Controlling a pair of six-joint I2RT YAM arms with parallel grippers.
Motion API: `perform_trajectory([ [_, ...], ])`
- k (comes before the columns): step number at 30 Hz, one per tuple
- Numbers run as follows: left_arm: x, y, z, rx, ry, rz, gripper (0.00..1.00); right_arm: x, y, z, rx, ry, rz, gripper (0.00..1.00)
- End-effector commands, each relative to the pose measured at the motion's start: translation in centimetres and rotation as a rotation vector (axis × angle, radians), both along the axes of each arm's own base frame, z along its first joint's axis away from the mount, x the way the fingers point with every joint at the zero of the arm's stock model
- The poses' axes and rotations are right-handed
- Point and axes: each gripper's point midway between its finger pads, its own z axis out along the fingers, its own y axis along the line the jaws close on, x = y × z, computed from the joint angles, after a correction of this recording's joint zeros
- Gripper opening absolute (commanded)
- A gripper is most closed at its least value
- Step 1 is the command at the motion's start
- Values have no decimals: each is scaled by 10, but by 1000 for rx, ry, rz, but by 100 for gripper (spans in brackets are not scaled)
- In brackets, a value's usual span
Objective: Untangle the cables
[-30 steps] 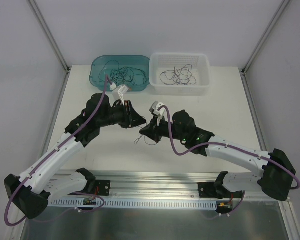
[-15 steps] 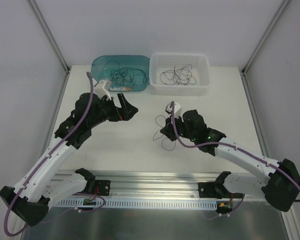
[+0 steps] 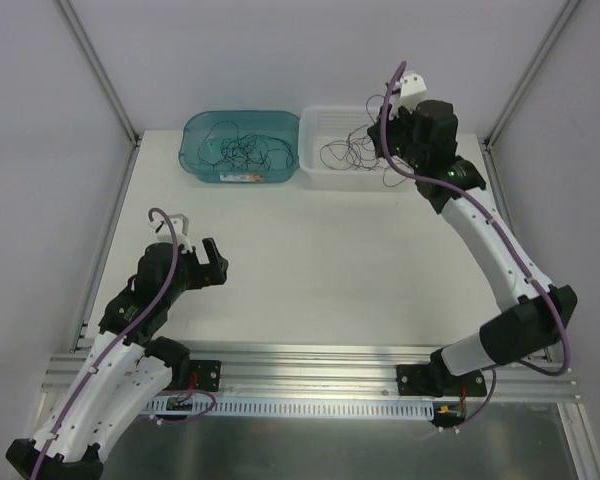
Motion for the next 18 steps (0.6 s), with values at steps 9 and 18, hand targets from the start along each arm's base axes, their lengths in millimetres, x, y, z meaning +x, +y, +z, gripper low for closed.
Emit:
perform_trajectory([
  [9, 3, 17, 0, 114, -33, 18, 99, 200, -19, -57, -29, -12, -232, 24],
  [18, 4, 22, 4, 126, -50, 35, 99, 200, -46, -71, -28, 44, -320, 94],
])
